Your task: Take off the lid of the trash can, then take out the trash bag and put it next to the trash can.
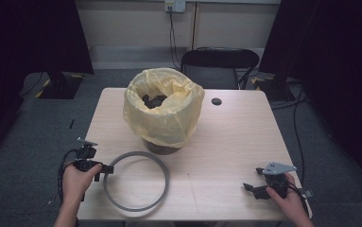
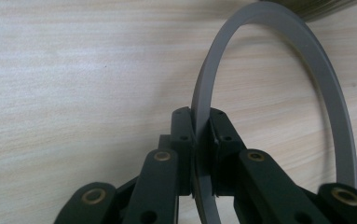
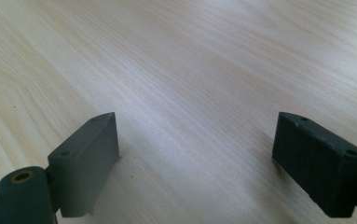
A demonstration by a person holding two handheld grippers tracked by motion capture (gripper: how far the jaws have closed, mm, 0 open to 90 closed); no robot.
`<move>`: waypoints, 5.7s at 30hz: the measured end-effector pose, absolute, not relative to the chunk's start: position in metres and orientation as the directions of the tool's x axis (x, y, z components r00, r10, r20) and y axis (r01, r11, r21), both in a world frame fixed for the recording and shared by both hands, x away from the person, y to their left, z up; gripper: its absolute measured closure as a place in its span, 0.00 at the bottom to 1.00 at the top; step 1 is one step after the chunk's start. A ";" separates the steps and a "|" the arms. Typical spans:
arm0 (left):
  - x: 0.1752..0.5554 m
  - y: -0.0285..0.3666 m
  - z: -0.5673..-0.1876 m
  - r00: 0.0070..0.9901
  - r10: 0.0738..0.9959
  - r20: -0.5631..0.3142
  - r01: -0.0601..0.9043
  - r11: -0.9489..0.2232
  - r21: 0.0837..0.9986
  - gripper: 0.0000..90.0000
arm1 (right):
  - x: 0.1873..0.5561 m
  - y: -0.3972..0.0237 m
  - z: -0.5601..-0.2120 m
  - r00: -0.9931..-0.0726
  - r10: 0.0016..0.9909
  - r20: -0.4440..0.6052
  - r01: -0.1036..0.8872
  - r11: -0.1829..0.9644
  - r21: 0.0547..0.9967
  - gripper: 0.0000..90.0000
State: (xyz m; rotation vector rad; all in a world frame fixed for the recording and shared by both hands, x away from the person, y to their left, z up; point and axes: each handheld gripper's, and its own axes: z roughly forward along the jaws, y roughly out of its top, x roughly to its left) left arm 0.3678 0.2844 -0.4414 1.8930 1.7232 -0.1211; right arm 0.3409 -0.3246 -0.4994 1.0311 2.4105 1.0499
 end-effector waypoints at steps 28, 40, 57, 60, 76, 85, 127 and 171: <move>0.369 0.284 -0.461 0.220 0.916 -0.335 0.912 -0.072 0.404 0.85 | 0.341 -0.325 -0.499 -0.689 0.724 -0.002 0.492 0.470 0.733 0.15; 0.371 0.278 -0.460 0.289 0.906 -0.308 0.873 -0.118 0.473 0.36 | 0.341 -0.325 -0.499 -0.690 0.724 -0.002 0.492 0.470 0.733 0.15; 0.375 0.264 -0.451 0.354 0.891 -0.283 0.846 -0.177 0.503 0.19 | 0.341 -0.325 -0.499 -0.690 0.723 -0.001 0.492 0.471 0.733 0.15; 0.376 0.263 -0.449 0.365 0.886 -0.284 0.841 -0.184 0.508 0.19 | 0.341 -0.325 -0.499 -0.690 0.723 -0.001 0.492 0.471 0.732 0.15; 0.378 0.260 -0.443 0.399 0.875 -0.276 0.818 -0.203 0.538 0.19 | 0.340 -0.323 -0.499 -0.681 0.732 -0.006 0.498 0.469 0.729 0.15; 0.380 0.255 -0.438 0.446 0.854 -0.267 0.796 -0.241 0.555 0.19 | 0.348 -0.310 -0.487 -0.716 0.695 -0.062 0.476 0.551 0.685 0.17; 0.404 0.251 -0.419 0.508 0.825 -0.248 0.759 -0.293 0.582 0.19 | 0.436 -0.222 -0.447 -0.810 0.586 -0.005 0.430 0.599 0.676 0.17; 0.443 0.210 -0.358 0.639 0.751 -0.166 0.642 -0.401 0.654 0.28 | 0.479 -0.176 -0.383 -0.835 0.550 0.009 0.385 0.574 0.723 0.17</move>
